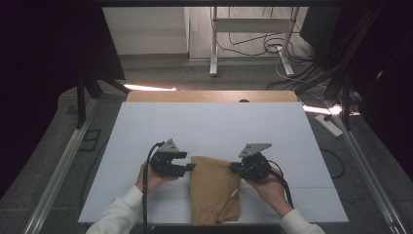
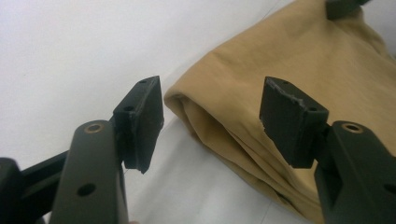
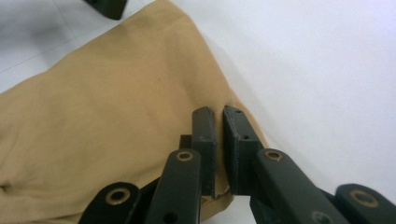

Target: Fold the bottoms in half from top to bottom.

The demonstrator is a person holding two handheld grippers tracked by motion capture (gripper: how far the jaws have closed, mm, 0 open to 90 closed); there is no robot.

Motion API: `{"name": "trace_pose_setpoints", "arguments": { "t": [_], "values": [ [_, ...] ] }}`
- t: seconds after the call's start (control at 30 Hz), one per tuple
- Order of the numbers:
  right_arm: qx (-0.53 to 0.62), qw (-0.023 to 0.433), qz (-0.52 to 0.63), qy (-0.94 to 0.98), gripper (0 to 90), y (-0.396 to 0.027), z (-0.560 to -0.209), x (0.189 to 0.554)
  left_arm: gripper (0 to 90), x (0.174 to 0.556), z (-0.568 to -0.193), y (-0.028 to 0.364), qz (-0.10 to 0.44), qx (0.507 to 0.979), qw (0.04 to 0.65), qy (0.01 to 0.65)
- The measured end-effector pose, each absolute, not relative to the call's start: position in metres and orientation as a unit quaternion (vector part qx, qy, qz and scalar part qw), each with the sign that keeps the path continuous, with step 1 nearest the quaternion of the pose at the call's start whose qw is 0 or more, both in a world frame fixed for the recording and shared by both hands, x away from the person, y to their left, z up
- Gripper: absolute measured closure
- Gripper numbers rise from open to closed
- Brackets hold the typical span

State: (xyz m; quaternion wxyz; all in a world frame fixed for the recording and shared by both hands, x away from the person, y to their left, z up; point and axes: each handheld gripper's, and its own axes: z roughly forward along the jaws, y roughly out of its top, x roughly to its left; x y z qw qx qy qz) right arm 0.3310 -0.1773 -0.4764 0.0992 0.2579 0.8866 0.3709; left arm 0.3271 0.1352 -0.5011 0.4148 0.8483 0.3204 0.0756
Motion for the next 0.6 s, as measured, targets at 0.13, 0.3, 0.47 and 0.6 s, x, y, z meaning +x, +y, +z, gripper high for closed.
{"name": "trace_pose_setpoints", "arguments": {
  "t": [0.13, 0.3, 0.47, 0.6],
  "values": [
    [0.255, 0.114, 0.374, 0.885, 83.8, -0.179, -0.475, 0.34, 38.9, 0.327, -0.501, 0.135, 0.075, 0.848, 0.415, 0.32],
    [0.259, 0.118, 0.355, 0.89, 83.2, -0.176, -0.485, 0.353, 38.5, 0.327, -0.501, 0.134, 0.074, 0.85, 0.413, 0.318],
    [0.273, 0.113, 0.344, 0.892, 73.5, -0.178, -0.496, 0.359, 37.8, 0.327, -0.502, 0.134, 0.074, 0.85, 0.412, 0.319],
    [0.3, 0.123, 0.37, 0.871, 54.3, -0.189, -0.488, 0.361, 36.4, 0.328, -0.502, 0.135, 0.075, 0.848, 0.413, 0.324]
  ]
}}
